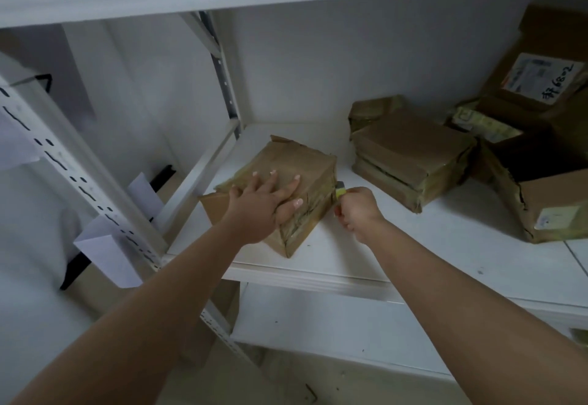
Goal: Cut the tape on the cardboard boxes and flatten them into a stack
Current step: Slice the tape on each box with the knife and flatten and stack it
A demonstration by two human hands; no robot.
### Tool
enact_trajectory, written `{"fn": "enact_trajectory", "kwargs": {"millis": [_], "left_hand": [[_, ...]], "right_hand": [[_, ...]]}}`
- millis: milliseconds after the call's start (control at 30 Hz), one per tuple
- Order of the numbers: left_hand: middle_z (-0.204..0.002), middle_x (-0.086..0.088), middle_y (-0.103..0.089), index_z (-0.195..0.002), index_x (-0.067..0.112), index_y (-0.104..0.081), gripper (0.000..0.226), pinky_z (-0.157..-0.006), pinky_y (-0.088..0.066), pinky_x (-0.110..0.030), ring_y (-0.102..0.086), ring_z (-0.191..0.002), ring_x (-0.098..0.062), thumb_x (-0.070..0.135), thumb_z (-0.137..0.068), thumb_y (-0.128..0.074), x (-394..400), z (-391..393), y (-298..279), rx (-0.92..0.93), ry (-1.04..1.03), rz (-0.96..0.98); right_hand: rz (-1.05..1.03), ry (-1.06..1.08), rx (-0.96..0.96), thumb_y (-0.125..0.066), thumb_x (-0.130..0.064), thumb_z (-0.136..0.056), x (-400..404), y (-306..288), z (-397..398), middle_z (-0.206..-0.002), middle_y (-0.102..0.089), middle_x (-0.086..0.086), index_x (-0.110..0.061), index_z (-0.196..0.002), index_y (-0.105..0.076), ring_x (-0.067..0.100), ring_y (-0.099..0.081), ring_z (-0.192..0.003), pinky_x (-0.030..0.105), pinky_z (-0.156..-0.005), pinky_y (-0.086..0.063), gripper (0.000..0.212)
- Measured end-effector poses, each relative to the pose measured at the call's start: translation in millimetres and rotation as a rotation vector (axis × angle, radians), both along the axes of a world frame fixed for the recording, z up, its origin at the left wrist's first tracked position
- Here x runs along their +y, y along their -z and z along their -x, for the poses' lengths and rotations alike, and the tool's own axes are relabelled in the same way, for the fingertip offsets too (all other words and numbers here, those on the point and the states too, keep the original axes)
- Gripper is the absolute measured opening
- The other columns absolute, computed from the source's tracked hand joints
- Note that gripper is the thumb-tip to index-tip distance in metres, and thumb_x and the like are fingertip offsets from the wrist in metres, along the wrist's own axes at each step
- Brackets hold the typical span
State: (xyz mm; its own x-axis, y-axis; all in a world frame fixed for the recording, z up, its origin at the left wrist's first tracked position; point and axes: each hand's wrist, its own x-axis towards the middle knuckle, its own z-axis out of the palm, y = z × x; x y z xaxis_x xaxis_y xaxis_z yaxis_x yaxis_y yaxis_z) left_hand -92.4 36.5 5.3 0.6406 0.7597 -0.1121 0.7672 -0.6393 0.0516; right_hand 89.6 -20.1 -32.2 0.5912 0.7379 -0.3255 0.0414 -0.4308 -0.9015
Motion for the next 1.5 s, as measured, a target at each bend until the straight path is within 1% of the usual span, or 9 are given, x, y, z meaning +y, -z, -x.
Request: {"fn": "enact_trajectory", "kwargs": {"millis": [333,500,567,633,700,833,1100,1400,1500], "left_hand": [[-0.162,-0.002,-0.001,-0.149,0.049,-0.002,0.057,-0.113,-0.003,-0.059,0.003,-0.148,-0.033,0.063,-0.095,-0.016,-5.3,-0.6,-0.1,-0.024,0.008,0.001],[-0.162,-0.001,0.002,-0.152,0.042,-0.001,0.080,-0.117,-0.003,-0.055,0.007,-0.148,-0.028,0.075,-0.085,-0.028,-4.3,9.3,-17.6,-0.094,0.043,0.171],[-0.160,0.004,-0.013,-0.153,0.036,-0.012,0.088,-0.120,-0.010,-0.044,-0.003,-0.149,-0.020,0.072,-0.082,-0.049,0.5,20.7,-29.1,-0.171,0.158,0.238],[-0.153,0.013,-0.023,-0.151,0.033,-0.025,0.073,-0.118,-0.006,-0.027,-0.009,-0.145,-0.008,0.048,-0.089,-0.061,5.4,29.3,-29.9,-0.164,0.266,0.234],[-0.156,0.008,-0.022,-0.148,0.036,-0.028,0.062,-0.119,-0.002,-0.028,-0.008,-0.147,-0.011,0.033,-0.094,-0.059,6.5,32.4,-21.2,-0.174,0.244,0.231],[-0.159,-0.001,-0.019,-0.148,0.036,-0.027,0.055,-0.121,-0.007,-0.041,-0.007,-0.149,-0.024,0.029,-0.099,-0.050,-3.3,26.7,-8.5,-0.221,0.129,0.209],[-0.159,-0.002,-0.018,-0.150,0.030,-0.026,0.053,-0.119,-0.005,-0.039,-0.005,-0.148,-0.025,0.024,-0.101,-0.046,-11.4,22.4,-15.9,-0.216,0.110,0.202],[-0.159,-0.003,-0.019,-0.150,0.029,-0.028,0.052,-0.117,-0.005,-0.035,-0.006,-0.148,-0.025,0.022,-0.101,-0.046,-15.8,19.5,-18.5,-0.248,0.073,0.233],[-0.160,-0.003,-0.018,-0.150,0.029,-0.028,0.052,-0.117,-0.004,-0.034,-0.006,-0.148,-0.025,0.021,-0.101,-0.045,-16.5,19.3,-17.6,-0.237,0.069,0.241]], "right_hand": [[0.029,-0.130,0.164,-0.042,-0.011,-0.093,-27.6,-10.2,21.6,-0.059,-0.051,0.010,-0.010,-0.083,-0.051,0.013,-0.027,-0.037,0.018,-0.037,-0.019,0.013],[-0.011,-0.126,0.152,-0.040,-0.010,-0.096,-36.9,-12.3,18.2,-0.059,-0.054,0.011,-0.009,-0.084,-0.051,0.014,-0.027,-0.041,0.019,-0.040,-0.019,0.017],[-0.024,-0.080,0.159,-0.040,-0.008,-0.096,-34.5,-14.3,18.9,-0.059,-0.056,0.011,-0.008,-0.084,-0.051,0.014,-0.027,-0.042,0.019,-0.040,-0.019,0.016],[-0.028,-0.046,0.173,-0.042,-0.008,-0.096,-29.9,-17.3,20.0,-0.059,-0.056,0.011,-0.008,-0.085,-0.051,0.014,-0.026,-0.043,0.018,-0.038,-0.018,0.014],[-0.023,-0.035,0.155,-0.043,-0.006,-0.093,-27.1,-18.8,21.6,-0.058,-0.052,0.011,-0.008,-0.082,-0.052,0.014,-0.027,-0.041,0.016,-0.036,-0.018,0.014],[-0.001,-0.083,0.063,-0.041,0.000,-0.088,-28.7,-16.0,34.8,-0.061,-0.049,0.012,-0.008,-0.079,-0.054,0.016,-0.031,-0.042,0.014,-0.036,-0.022,0.018],[0.011,-0.183,0.060,-0.044,-0.003,-0.089,-47.5,-10.2,52.9,-0.058,-0.050,0.012,-0.005,-0.081,-0.055,0.017,-0.032,-0.040,0.017,-0.038,-0.023,0.014],[-0.024,-0.186,-0.002,-0.039,0.006,-0.081,-67.7,-16.5,76.4,-0.054,-0.051,0.012,-0.004,-0.059,-0.048,0.016,-0.033,-0.036,0.017,-0.038,-0.024,0.026],[-0.020,-0.203,0.014,-0.037,0.006,-0.082,-75.9,-17.4,82.0,-0.057,-0.049,0.012,-0.002,-0.065,-0.049,0.016,-0.031,-0.036,0.018,-0.041,-0.022,0.022]]}}
